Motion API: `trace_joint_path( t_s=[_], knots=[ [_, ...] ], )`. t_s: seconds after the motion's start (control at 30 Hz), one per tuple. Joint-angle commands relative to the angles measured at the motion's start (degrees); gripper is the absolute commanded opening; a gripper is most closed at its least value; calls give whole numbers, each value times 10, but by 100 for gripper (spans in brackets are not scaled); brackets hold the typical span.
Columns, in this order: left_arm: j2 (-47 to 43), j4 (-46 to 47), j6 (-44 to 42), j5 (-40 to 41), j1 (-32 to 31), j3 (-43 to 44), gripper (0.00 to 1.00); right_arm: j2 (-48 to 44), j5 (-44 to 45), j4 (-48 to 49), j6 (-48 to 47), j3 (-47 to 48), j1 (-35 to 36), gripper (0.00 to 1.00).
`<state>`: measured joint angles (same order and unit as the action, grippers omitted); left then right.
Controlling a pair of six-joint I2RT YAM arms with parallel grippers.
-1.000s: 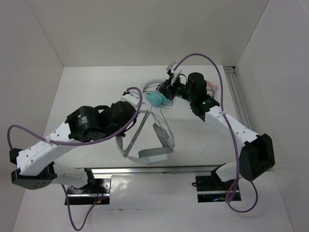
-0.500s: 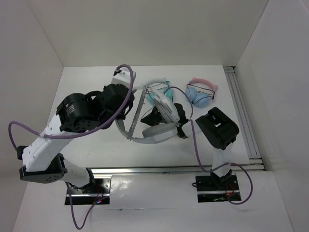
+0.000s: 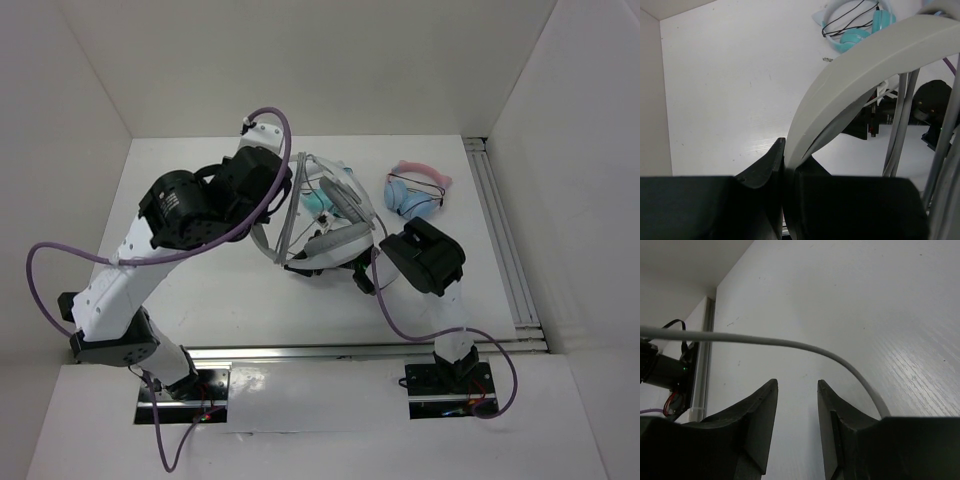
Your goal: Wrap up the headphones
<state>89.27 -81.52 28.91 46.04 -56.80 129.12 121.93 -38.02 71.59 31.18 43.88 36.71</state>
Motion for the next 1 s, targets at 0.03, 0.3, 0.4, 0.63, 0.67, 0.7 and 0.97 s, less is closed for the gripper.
trace_joint_path(
  t_s=[0.03, 0.3, 0.4, 0.63, 0.67, 0.7, 0.97],
  knots=[
    [-27, 48, 16, -5, 26, 22, 0, -2, -17, 154, 12, -12, -9, 46],
    [-45, 59, 16, -21, 46, -2, 0, -64, 29, 47, -71, -31, -3, 53],
    [-51, 66, 11, -36, 64, -7, 0, -116, 84, -13, -137, -53, 16, 55],
    [-62, 72, 5, -63, 75, -12, 0, -197, 184, -120, -251, -62, 38, 60],
    [-62, 72, 5, -69, 75, -12, 0, -197, 195, -145, -265, -49, 38, 62],
    [-62, 72, 5, -69, 75, -12, 0, -189, 195, -193, -289, -34, 44, 64],
    [-62, 72, 5, -80, 75, -12, 0, -134, 211, -257, -327, 44, 44, 73]
  ],
)
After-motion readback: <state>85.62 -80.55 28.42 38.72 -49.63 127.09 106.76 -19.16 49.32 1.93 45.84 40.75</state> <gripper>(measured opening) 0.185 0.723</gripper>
